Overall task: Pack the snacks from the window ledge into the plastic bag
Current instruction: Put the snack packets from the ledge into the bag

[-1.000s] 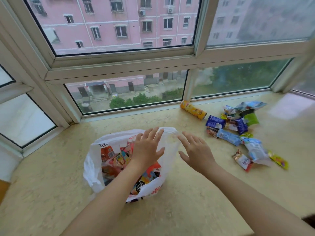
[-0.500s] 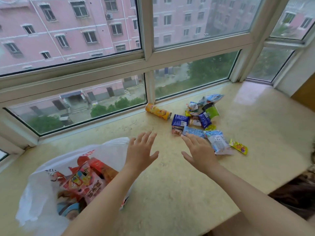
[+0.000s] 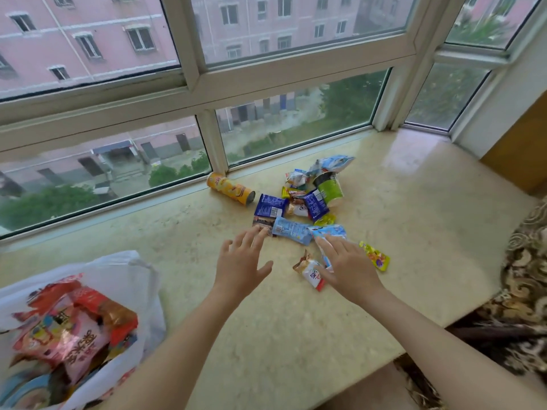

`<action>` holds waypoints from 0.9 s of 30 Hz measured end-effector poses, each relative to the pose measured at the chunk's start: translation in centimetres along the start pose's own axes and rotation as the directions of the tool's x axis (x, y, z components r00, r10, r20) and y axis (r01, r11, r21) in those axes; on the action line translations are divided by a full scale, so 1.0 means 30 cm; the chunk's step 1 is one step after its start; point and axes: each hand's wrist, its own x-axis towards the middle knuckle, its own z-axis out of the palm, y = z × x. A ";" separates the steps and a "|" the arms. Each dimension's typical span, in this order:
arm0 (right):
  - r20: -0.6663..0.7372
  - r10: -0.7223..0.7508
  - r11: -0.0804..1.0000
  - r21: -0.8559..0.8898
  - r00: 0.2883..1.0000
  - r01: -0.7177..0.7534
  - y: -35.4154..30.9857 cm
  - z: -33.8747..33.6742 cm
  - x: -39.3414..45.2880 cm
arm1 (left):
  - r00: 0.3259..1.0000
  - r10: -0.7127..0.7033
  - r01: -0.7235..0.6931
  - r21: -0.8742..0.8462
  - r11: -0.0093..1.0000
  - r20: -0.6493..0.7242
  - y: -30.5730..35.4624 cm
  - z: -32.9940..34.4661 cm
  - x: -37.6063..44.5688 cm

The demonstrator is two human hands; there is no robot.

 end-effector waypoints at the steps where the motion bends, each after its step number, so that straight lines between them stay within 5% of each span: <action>1: 0.000 0.008 1.000 -0.003 1.000 -0.008 0.020 0.008 0.001 | 1.000 -0.001 0.001 0.003 1.000 -0.001 0.010 0.011 0.015; 27: 0.096 0.218 0.974 -0.081 0.971 -0.210 0.340 0.583 0.017 | 0.991 0.086 -0.072 -0.146 0.987 0.099 0.234 0.822 0.289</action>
